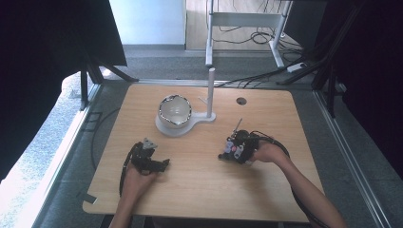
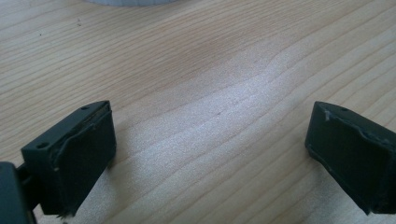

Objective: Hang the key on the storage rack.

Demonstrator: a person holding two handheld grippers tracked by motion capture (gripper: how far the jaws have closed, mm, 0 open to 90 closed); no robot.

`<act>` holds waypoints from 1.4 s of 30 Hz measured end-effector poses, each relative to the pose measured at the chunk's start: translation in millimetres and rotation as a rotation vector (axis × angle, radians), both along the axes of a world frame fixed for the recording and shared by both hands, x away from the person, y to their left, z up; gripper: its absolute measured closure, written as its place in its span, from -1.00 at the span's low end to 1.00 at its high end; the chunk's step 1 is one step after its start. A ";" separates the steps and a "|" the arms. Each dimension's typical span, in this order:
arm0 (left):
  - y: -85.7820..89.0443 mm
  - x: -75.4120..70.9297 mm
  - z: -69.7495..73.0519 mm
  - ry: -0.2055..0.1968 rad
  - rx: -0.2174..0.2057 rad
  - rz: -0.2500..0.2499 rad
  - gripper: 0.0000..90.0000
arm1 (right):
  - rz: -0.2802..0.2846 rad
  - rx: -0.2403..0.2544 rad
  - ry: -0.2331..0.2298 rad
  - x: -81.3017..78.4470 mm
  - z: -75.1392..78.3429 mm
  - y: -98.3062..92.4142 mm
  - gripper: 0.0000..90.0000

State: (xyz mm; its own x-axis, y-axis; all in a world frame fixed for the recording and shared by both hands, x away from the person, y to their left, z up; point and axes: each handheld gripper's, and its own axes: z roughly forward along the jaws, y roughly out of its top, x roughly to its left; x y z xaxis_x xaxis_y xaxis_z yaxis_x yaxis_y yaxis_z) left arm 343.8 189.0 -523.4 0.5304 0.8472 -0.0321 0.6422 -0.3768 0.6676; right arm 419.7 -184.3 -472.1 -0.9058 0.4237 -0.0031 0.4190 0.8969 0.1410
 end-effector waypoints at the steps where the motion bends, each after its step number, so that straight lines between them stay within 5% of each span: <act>1: 0.0 0.0 0.0 0.000 0.000 0.000 -0.96 | -0.001 0.004 0.001 0.2 0.3 -0.7 -0.16; 14: 0.0 0.0 0.0 0.000 0.000 0.000 -0.96 | 0.007 0.099 -0.002 7.3 41.0 -10.6 -0.15; 42: -0.1 0.2 -0.1 -0.003 -0.001 0.000 -0.96 | -0.022 0.165 -0.040 36.8 112.1 -14.7 -0.15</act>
